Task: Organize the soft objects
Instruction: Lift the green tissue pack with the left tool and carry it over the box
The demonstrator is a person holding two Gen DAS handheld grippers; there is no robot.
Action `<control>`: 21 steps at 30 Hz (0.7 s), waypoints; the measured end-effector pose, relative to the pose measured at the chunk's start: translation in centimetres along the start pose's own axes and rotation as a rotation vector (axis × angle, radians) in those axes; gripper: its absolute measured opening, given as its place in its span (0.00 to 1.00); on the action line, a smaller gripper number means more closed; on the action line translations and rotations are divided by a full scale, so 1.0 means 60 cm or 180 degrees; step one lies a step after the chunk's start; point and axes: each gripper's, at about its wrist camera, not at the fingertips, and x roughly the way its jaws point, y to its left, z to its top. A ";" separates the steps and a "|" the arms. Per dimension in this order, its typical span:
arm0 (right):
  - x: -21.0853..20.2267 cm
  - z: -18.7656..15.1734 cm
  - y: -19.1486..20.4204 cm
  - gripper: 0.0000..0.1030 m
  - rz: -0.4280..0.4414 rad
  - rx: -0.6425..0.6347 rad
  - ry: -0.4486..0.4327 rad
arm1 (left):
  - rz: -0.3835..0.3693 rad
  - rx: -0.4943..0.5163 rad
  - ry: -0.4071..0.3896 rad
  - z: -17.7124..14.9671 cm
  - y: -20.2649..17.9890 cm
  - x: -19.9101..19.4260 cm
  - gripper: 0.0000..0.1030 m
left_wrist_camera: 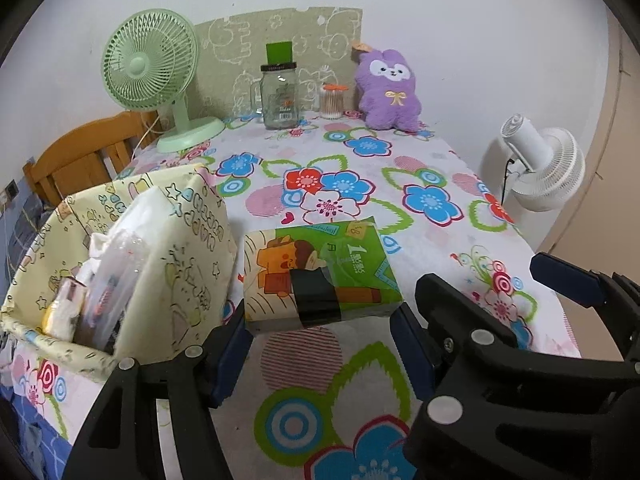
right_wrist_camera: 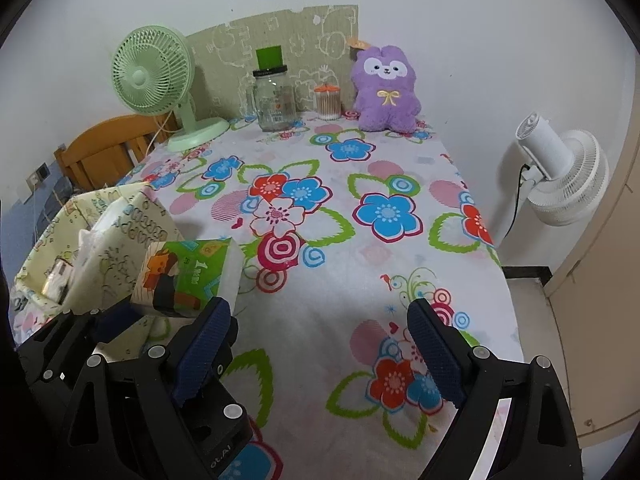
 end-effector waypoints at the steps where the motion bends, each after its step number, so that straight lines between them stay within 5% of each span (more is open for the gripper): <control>1: -0.006 -0.001 0.001 0.90 -0.0002 0.0006 -0.0015 | -0.0020 0.0014 -0.0011 -0.001 0.000 -0.006 0.68; 21: -0.125 0.002 0.050 0.90 -0.0088 0.0063 -0.0291 | -0.0174 0.0209 -0.0304 0.009 0.029 -0.121 0.68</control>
